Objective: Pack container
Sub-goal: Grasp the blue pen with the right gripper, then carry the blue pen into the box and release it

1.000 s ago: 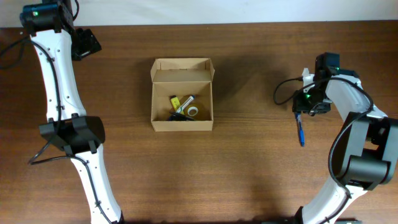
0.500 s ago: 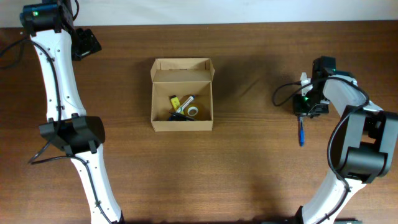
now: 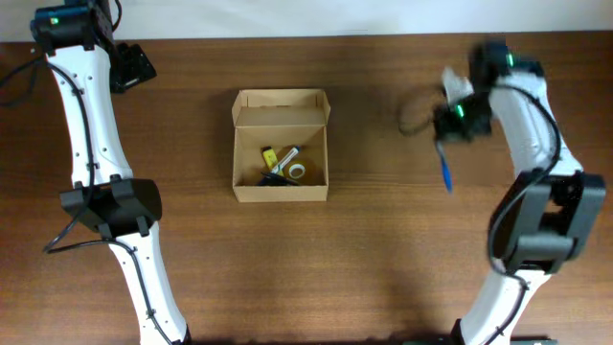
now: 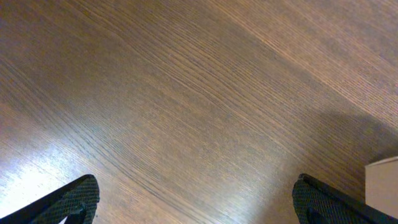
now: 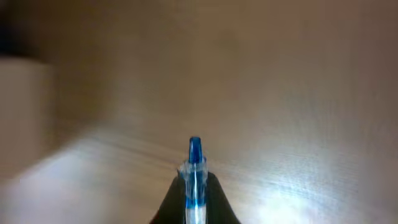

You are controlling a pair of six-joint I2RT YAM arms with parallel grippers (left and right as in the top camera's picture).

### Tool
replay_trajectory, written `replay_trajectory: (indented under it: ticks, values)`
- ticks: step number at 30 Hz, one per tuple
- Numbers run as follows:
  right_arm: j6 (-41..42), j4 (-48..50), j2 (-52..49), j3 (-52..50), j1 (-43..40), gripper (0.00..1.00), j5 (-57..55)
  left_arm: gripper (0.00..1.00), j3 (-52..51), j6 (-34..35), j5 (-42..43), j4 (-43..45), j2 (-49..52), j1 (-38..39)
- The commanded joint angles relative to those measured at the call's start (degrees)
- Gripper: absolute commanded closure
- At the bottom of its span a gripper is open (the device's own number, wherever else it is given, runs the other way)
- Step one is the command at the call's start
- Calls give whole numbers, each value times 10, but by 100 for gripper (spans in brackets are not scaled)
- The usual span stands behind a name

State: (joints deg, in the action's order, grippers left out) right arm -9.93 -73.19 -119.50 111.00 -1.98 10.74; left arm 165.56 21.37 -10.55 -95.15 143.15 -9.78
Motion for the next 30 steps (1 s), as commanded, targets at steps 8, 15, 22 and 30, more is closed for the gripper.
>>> replay_trajectory:
  ticks: [8,15,22,30]
  values:
    - [-96,-34,18,228,299,96,-84,0,3,-7,-4,0,0,-1]
    - [-263,-35,-30,173,392,96,-62,0,3,-7,-4,0,0,-1]
    - [-334,3,-102,118,415,96,20,0,3,-7,-4,0,0,-1]
    - [-344,31,-137,118,434,96,16,0,3,-7,-4,0,0,-1]
